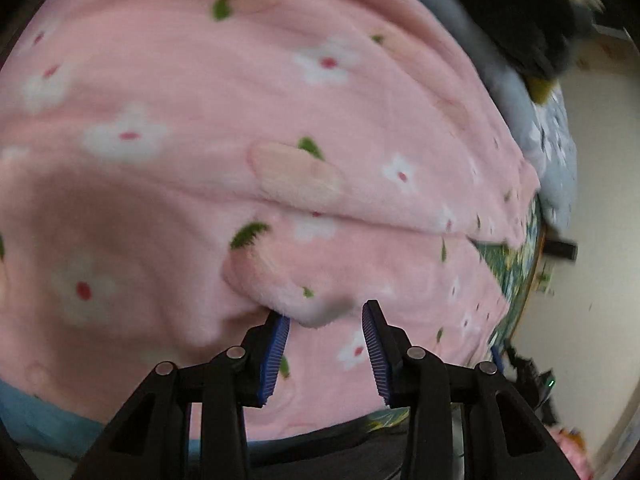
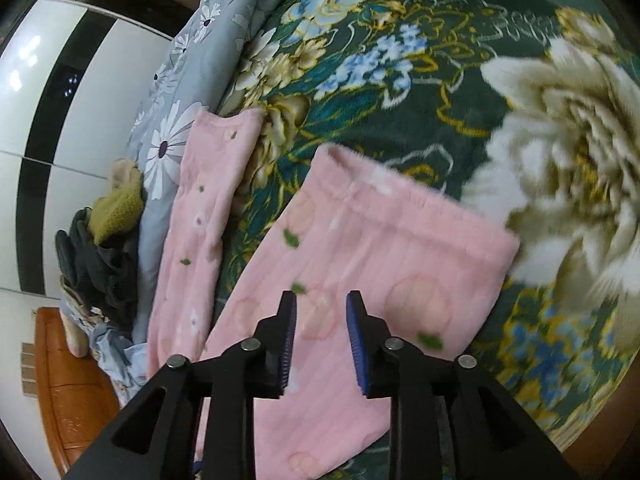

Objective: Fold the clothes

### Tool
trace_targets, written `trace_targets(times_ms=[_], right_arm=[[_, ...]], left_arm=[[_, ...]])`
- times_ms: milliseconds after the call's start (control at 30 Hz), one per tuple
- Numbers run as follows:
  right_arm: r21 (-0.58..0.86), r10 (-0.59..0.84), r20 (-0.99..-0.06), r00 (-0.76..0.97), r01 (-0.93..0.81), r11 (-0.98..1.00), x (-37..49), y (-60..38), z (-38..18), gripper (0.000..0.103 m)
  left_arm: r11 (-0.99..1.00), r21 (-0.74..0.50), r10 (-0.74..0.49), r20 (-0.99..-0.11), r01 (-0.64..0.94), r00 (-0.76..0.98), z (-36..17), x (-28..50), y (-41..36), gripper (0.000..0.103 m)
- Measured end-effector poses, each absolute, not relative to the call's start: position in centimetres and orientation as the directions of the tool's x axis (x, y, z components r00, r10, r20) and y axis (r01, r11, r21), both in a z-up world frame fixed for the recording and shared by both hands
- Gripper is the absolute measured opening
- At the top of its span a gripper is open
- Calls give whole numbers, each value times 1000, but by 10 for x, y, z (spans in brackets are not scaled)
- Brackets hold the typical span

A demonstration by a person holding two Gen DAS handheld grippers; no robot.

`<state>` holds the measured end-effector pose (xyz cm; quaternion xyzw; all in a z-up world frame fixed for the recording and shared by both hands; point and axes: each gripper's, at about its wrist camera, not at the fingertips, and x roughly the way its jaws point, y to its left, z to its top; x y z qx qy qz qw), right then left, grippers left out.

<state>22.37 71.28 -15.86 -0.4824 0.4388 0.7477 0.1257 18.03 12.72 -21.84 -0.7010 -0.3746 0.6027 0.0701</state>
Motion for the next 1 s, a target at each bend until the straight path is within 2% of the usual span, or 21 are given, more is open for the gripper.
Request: trace_targets(times_ms=[133, 200, 267, 400, 733, 767, 800, 833, 967, 1000], right_arm=[[484, -195, -851, -488, -582, -654, 200, 731, -156, 36], [456, -190, -863, -468, -561, -691, 189, 740, -156, 36], [443, -211, -873, -440, -532, -722, 178, 750, -160, 36], [424, -248, -886, -391, -469, -775, 160, 753, -171, 36], [437, -324, -887, -330, -372, -819, 151, 751, -194, 36], [443, -334, -884, -326, -360, -821, 153, 748, -195, 35], [448, -344, -882, -322, -348, -823, 154, 746, -195, 20], [455, -344, -876, -337, -346, -820, 157, 745, -193, 12], [485, -334, -848, -411, -349, -802, 168, 743, -179, 9], [492, -331, -840, -429, -350, -797, 170, 742, -176, 9]], left_arm=[[-623, -541, 636, -771, 566, -36, -231, 183, 111, 32], [-619, -534, 628, -777, 576, -45, -232, 185, 109, 28], [-637, -527, 610, -791, 563, -51, -230, 186, 109, 15], [-647, -519, 594, -802, 559, -57, -230, 188, 109, 12], [-547, -568, 664, -742, 615, -95, -234, 188, 100, 14], [-534, -577, 672, -733, 617, -104, -232, 188, 98, 14], [-523, -587, 679, -725, 617, -114, -231, 189, 97, 14], [-516, -598, 684, -719, 614, -126, -229, 189, 95, 14], [-529, -598, 669, -730, 602, -137, -226, 189, 96, 13], [-532, -594, 664, -735, 603, -138, -226, 191, 98, 10]])
